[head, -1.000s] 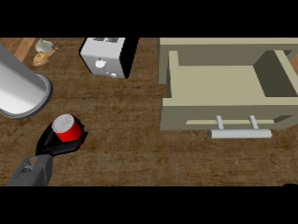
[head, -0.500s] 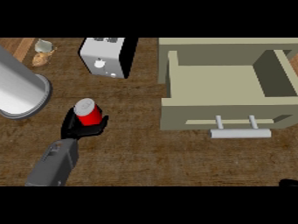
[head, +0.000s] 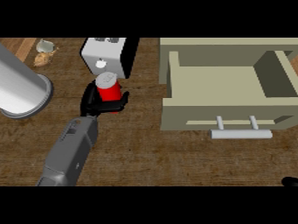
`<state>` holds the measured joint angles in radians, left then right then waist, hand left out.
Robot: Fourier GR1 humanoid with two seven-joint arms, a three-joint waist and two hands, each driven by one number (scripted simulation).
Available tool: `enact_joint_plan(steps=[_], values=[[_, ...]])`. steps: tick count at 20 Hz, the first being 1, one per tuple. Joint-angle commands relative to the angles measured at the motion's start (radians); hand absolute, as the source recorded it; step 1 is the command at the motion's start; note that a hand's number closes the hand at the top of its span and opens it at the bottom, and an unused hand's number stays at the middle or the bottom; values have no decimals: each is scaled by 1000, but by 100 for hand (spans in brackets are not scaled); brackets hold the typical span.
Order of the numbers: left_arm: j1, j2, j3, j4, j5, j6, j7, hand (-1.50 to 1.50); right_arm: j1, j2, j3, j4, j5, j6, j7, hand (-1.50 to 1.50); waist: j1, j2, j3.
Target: Pick up the can, place it into the drawer and close the drawer
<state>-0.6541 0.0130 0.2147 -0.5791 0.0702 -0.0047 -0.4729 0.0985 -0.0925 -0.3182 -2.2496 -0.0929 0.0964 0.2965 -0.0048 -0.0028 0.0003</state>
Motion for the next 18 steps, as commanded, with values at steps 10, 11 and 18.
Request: enact_joint_plan(steps=[10, 11, 18], values=[[-219, -13, -172, -355, 74, 163, 459, 150, -21, -21, -36, -17, -30, -7, 50, -150, 0, -3, 0], [-207, -13, -236, -356, 125, 199, 470, 150, -27, -29, -26, -19, -17, 2, 37, -150, -5, -1, 0], [-369, -13, -265, -389, 78, 302, 620, 150, -10, 7, 14, -38, 34, -16, 34, -150, -8, 3, 0]])
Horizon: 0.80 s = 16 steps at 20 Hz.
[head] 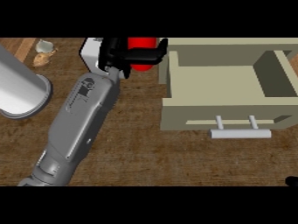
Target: Pick up the can, place it into the drawer and close the drawer
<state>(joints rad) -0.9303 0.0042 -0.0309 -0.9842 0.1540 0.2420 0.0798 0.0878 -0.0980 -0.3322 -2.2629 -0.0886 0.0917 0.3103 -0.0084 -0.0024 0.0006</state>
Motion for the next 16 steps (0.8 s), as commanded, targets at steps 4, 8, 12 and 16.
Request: enact_joint_plan(steps=[4, 8, 12, 16], values=[[-159, -4, -89, 30, 21, 113, 113, 150, -56, 11, 41, 4, 57, -43, 39, -150, -3, 3, 0], [-301, -4, -64, 176, 53, 135, 96, 150, -16, -1, 5, 18, 1, 5, -12, -150, -16, 6, 0], [-412, -4, -88, 247, 89, 161, 128, 150, -94, -26, -2, -39, 6, -53, 103, -150, -19, 6, 0], [-514, -4, -147, 364, 140, 225, 128, 150, 19, 20, 24, 2, 7, 17, -36, -150, -48, 11, 2]])
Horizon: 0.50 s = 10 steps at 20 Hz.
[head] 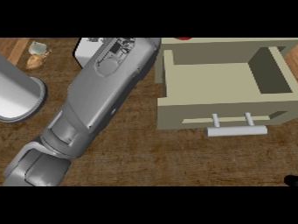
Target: Pick up the can, place it into the drawer and close the drawer
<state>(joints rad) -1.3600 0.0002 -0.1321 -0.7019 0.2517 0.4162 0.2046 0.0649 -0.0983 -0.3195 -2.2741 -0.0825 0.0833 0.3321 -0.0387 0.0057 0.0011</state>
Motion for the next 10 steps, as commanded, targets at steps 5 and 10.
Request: enact_joint_plan(steps=[5, 10], values=[[-178, 0, -29, 227, 69, 30, -31, 150, -54, -27, -7, -17, -33, -6, 51, -150, -28, 10, 1], [-197, 0, -132, 270, 137, 88, -46, 150, -32, 14, 40, -13, 13, -12, 8, -150, -53, 11, 2]])
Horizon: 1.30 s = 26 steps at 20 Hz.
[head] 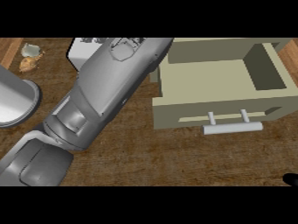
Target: Pick up the can, place it into the drawer and close the drawer
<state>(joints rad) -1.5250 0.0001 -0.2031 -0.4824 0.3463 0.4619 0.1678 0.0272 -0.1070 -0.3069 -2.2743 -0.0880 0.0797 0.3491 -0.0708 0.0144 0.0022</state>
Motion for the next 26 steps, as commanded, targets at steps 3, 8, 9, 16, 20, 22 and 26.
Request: enact_joint_plan(steps=[3, 8, 9, 16, 20, 22, 26], values=[[-58, 0, -84, 78, 59, 87, -28, 150, -65, -38, 2, 31, -2, 2, 30, -150, -25, 6, 1], [-92, 0, -86, 141, 86, 143, -34, -150, -96, -60, -32, 56, -37, 4, 40, -150, -26, 8, 1], [-57, 0, -135, 97, 113, 175, -36, -150, -106, -56, 0, 48, 9, -12, 62, -150, -28, 5, 1], [-105, 0, -121, 165, 139, 196, -84, -150, -132, -91, 55, 65, 119, 12, 1, -150, -35, 17, 1], [-64, 0, -115, 163, 186, 201, -125, -150, -161, -138, 62, 107, 140, 59, -73, -150, -38, 22, 2], [-87, 0, -109, 151, 208, 210, -118, -150, -181, -167, 91, 75, 202, 60, -54, -150, -35, 16, 0], [-99, 0, -99, 154, 243, 205, -127, -150, -227, -202, 144, 162, 331, 62, -108, -150, -16, 17, 0]])
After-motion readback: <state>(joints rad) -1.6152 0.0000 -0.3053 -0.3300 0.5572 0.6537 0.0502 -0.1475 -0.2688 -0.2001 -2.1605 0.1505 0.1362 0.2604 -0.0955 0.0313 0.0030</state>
